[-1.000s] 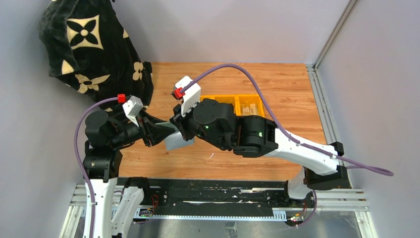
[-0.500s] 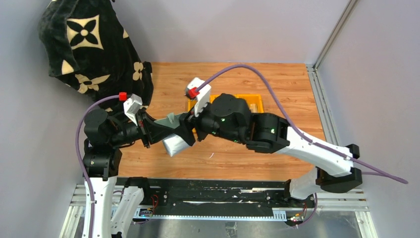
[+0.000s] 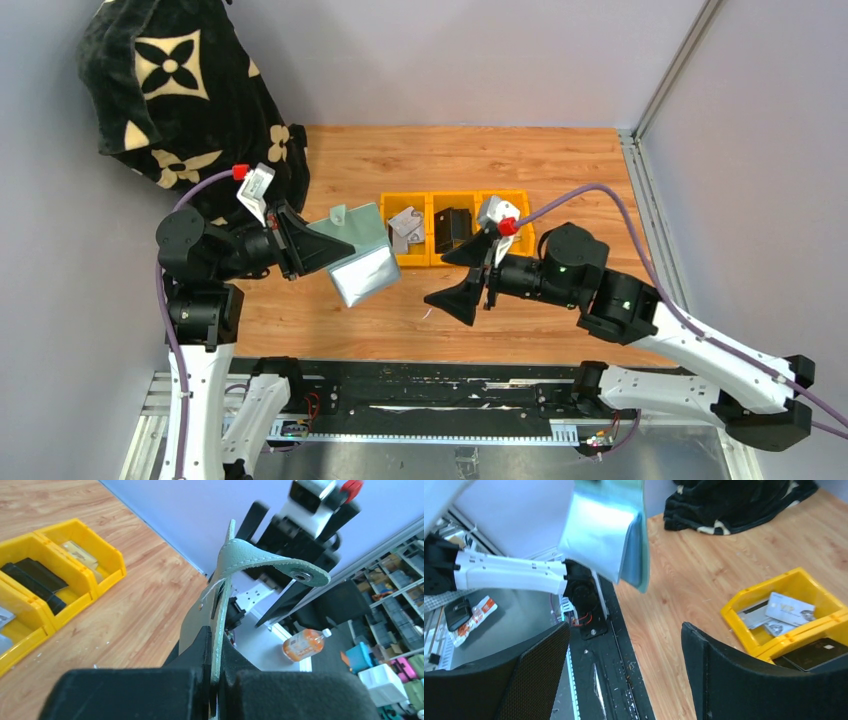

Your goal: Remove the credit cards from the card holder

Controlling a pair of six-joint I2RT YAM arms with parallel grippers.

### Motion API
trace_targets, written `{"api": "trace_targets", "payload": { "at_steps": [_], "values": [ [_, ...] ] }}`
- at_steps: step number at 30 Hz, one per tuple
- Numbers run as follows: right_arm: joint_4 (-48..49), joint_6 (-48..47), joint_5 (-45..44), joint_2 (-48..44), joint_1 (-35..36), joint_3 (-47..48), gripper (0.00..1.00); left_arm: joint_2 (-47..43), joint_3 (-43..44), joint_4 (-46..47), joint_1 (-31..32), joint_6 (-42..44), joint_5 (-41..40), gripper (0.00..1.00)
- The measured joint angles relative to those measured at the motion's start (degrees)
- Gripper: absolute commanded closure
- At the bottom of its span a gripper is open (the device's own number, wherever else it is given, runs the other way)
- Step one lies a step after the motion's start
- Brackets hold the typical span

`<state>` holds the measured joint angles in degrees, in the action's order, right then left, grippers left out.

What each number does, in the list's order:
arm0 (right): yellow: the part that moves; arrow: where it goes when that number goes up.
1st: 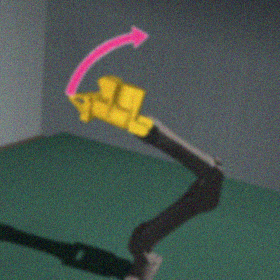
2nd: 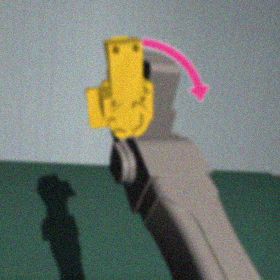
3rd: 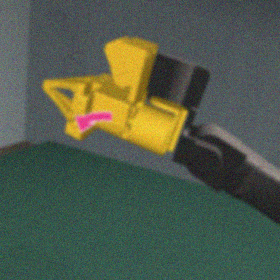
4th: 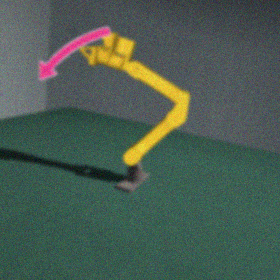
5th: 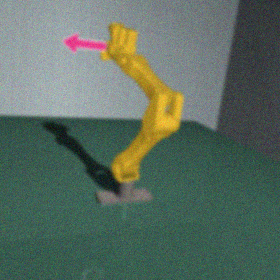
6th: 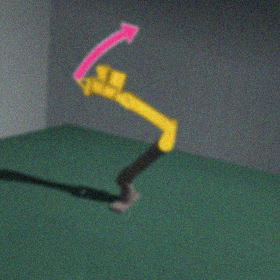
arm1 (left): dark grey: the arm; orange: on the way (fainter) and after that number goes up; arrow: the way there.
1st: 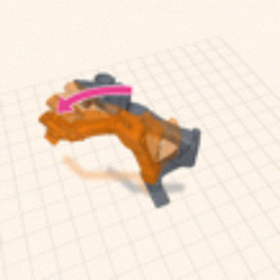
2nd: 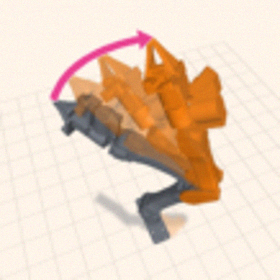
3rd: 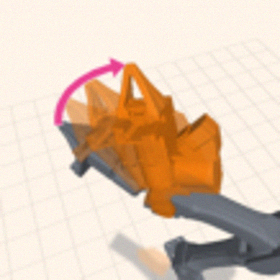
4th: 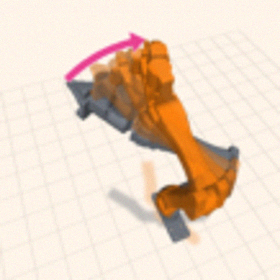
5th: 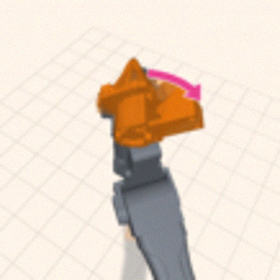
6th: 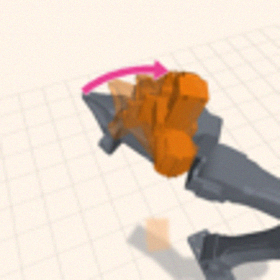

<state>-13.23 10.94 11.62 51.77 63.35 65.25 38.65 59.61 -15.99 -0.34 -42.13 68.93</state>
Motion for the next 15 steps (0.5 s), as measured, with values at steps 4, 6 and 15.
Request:
{"api": "trace_targets", "payload": {
  "at_steps": [4,6,15],
  "values": [
    [5.1,0.0,2.6,0.7,-0.1,-5.8,0.15,0.3,0.2,2.6,0.0,-5.5,0.1,1.00],
    [7.2,0.1,3.9,2.8,-0.3,-6.7,0.15,0.3,0.3,3.9,0.0,-8.0,0.2,1.00],
    [16.2,2.6,8.4,9.7,-1.6,-6.7,0.16,0.1,0.4,6.6,0.0,-12.8,0.5,1.00]
  ]
}}
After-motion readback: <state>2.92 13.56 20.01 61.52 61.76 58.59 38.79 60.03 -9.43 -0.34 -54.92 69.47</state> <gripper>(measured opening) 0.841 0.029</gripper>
